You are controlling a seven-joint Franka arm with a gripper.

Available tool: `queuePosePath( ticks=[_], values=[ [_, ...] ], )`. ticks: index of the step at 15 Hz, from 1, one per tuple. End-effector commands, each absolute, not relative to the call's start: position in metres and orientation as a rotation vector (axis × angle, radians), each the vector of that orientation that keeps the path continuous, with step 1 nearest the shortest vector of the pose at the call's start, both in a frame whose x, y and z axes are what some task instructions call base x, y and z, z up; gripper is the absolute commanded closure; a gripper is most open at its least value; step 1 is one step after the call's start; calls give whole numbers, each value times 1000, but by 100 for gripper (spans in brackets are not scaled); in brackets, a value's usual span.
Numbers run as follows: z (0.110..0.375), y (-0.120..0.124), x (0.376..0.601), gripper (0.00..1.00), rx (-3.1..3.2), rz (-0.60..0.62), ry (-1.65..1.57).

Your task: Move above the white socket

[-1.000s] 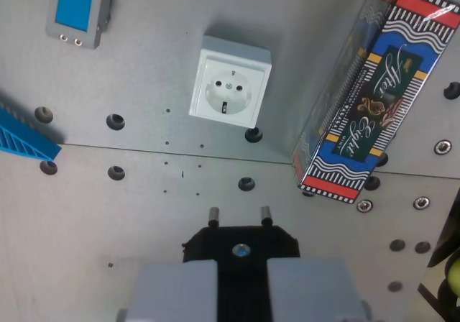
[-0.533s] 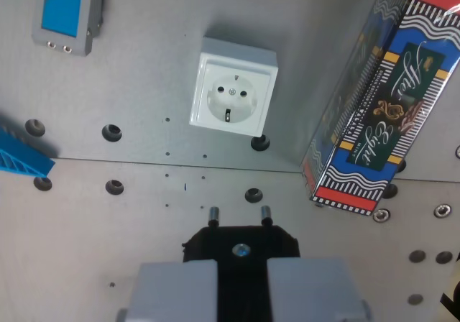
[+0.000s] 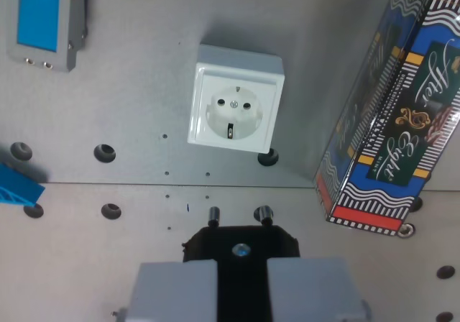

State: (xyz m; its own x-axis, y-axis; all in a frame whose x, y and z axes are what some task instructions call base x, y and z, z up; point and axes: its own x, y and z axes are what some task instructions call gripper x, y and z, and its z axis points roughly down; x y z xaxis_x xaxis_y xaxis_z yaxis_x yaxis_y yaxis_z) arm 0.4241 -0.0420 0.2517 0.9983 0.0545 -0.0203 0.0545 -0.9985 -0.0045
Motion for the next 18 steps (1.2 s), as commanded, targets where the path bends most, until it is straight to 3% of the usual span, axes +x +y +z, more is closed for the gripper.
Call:
queuePosePath(
  ticks=[1,18],
  values=[
    [235,-44,420,100,-3119,-101,64],
    [149,-44,405,100,-3095,-112,189]
  ],
)
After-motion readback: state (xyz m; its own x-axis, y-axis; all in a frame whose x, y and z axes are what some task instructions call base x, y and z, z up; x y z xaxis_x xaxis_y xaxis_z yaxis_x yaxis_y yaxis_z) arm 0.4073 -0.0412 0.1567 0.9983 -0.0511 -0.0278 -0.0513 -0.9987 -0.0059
